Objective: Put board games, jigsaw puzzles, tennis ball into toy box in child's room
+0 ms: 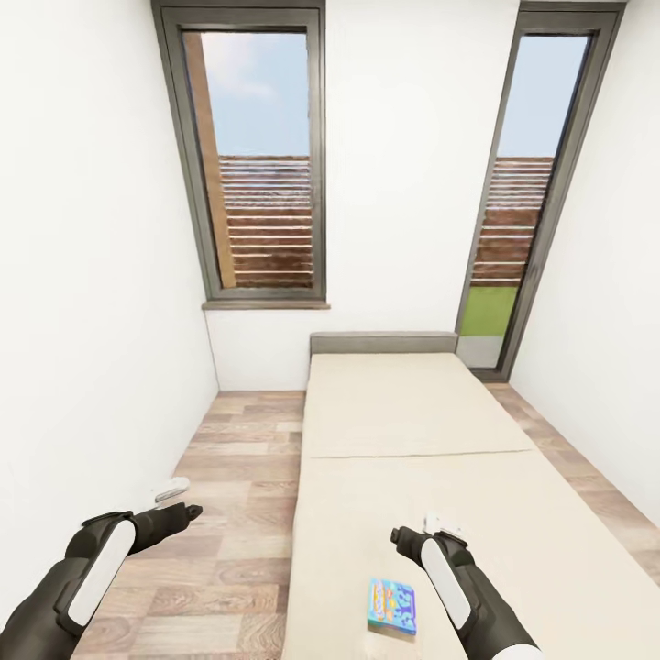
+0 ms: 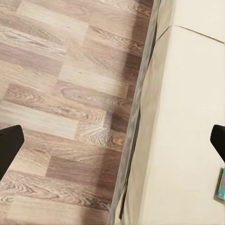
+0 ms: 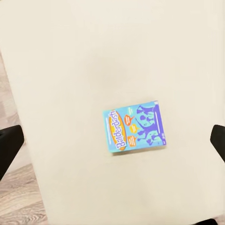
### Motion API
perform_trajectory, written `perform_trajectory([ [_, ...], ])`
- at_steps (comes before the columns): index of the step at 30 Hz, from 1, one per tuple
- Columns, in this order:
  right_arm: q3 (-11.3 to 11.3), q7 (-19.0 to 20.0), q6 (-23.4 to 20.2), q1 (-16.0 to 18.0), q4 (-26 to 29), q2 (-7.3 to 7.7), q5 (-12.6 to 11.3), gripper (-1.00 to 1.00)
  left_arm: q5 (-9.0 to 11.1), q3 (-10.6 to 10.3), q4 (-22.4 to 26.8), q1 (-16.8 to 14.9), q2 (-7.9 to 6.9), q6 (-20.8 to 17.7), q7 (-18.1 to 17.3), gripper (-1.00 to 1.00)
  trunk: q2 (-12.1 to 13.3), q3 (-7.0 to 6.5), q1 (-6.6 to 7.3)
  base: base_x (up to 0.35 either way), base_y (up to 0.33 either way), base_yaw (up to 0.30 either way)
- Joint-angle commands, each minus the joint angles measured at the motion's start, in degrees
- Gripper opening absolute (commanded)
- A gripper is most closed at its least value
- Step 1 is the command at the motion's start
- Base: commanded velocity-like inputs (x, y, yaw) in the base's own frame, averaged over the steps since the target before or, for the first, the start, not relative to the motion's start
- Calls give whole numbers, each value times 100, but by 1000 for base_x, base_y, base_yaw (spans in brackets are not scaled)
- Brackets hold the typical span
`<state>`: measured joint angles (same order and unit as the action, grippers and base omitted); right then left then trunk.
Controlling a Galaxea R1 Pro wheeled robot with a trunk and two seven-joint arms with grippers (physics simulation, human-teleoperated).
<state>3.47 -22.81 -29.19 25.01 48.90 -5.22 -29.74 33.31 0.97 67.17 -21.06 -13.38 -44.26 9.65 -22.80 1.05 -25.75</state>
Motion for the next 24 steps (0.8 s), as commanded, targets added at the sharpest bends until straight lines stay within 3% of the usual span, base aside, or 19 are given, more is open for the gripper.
perform_trajectory([
  [1,15,-57,-8,4,6,1,-59,100,62,0,7,-3,0,-22,47,100,-12,21,-3,0,0,-66],
  [19,14,-59,-16,30,-3,-18,-51,100,62,0,9,-3,1,-29,46,100,-12,189,-3,0,0,-48],
  [24,23,-95,-57,437,-3,-65,-67,100,62,-12,7,-3,2,-30,46,100,-12,237,-3,0,0,-6],
])
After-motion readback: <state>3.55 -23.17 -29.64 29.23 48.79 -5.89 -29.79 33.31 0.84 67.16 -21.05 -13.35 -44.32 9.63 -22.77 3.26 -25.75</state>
